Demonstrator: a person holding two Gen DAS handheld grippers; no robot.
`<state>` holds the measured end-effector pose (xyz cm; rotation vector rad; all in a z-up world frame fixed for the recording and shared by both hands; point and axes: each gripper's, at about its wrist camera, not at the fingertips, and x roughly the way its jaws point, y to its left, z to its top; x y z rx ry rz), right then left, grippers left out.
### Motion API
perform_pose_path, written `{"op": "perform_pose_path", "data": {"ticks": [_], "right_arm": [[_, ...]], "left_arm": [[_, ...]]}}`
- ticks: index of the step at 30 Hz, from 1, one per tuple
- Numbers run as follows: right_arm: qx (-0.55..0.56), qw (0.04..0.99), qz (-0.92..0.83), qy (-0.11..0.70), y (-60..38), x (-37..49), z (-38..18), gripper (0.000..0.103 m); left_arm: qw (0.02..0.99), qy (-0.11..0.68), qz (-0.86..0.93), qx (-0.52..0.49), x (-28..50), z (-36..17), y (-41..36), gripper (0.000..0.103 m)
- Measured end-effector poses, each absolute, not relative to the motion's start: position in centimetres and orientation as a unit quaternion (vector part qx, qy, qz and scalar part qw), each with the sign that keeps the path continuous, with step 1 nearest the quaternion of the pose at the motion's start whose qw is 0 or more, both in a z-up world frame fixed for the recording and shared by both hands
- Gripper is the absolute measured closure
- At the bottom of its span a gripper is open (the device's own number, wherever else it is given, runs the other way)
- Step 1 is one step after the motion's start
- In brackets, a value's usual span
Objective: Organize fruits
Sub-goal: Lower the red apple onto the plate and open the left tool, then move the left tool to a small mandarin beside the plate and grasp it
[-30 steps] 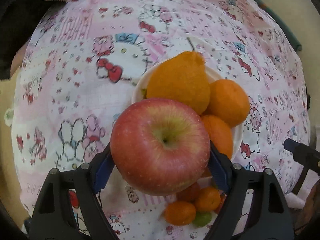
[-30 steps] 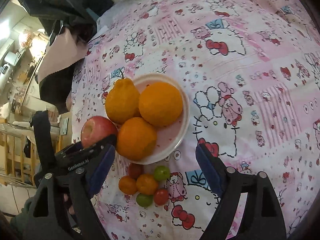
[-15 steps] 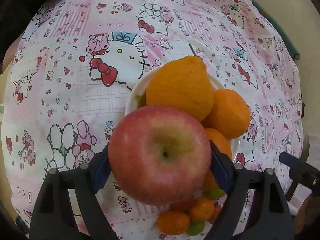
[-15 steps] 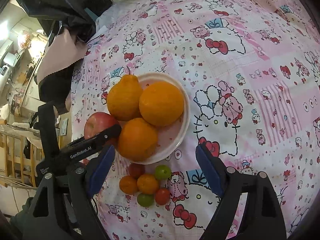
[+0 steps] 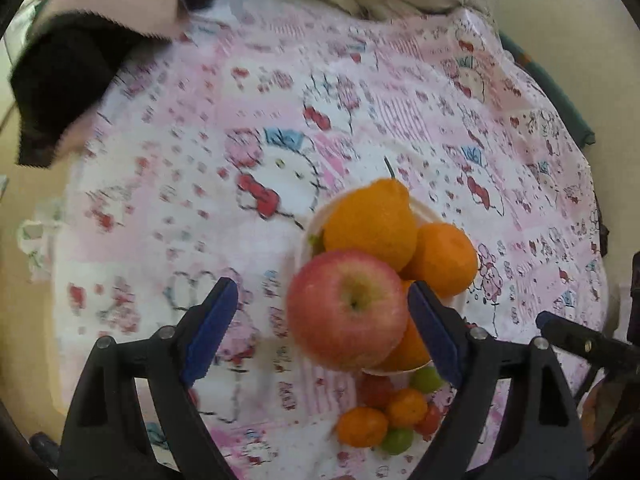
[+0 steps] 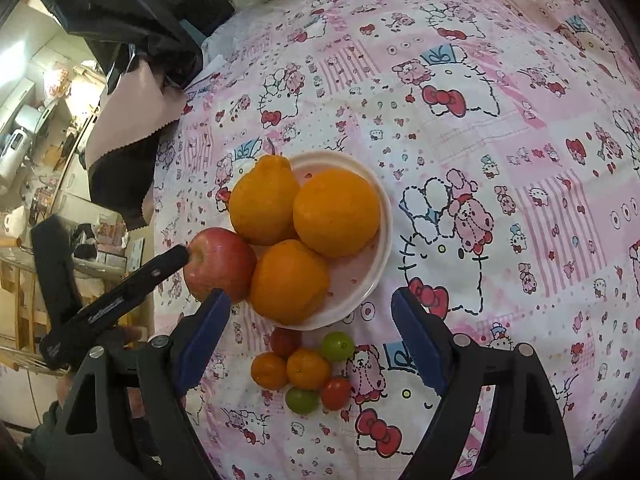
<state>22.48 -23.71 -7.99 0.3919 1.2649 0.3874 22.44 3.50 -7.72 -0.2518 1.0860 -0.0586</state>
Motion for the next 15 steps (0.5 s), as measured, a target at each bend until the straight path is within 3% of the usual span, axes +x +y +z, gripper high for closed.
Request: {"op": "perform_pose_path", "data": {"ticks": [15], "right_arm": [[0.211, 0.787, 0.163, 0.557, -24.9, 17.7, -6.6, 0.017]], "left_arm": [[0.863, 0.495, 0.010, -0.099, 13.6, -5.6, 3.6, 0.019]]}}
